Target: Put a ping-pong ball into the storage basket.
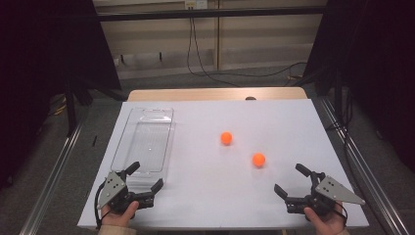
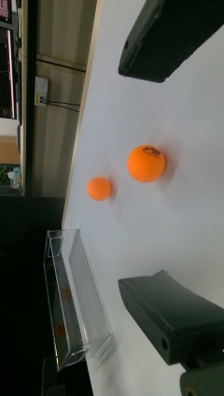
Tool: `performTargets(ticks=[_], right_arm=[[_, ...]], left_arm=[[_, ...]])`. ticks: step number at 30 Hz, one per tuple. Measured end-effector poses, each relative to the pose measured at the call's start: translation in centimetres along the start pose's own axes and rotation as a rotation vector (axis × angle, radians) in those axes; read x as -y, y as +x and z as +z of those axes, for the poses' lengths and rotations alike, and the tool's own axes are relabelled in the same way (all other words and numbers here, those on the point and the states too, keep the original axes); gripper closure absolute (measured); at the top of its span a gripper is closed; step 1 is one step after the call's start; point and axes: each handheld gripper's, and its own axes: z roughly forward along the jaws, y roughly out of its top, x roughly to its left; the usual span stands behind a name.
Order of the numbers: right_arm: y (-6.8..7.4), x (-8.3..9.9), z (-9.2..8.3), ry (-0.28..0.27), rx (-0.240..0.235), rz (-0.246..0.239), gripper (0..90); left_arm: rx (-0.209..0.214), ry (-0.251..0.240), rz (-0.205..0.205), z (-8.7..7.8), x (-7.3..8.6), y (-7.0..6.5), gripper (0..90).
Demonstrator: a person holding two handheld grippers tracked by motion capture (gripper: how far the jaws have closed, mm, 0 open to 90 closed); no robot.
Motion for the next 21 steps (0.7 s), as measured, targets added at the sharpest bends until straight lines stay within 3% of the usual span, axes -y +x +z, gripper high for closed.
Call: performTargets(ticks=[6,21], right_arm=[[-0.04,0.01,-0.07,0.001,0.004,0.005,0.5],[-0.07,0.0,-0.04,0.003,0.0,0.0,0.8]], left_arm=[[0.0,0.016,0.016,0.16,-0.03,-0.02,1.7],[0.013,0.024,-0.004,0.91,-0.1,-0.63,1.7]])
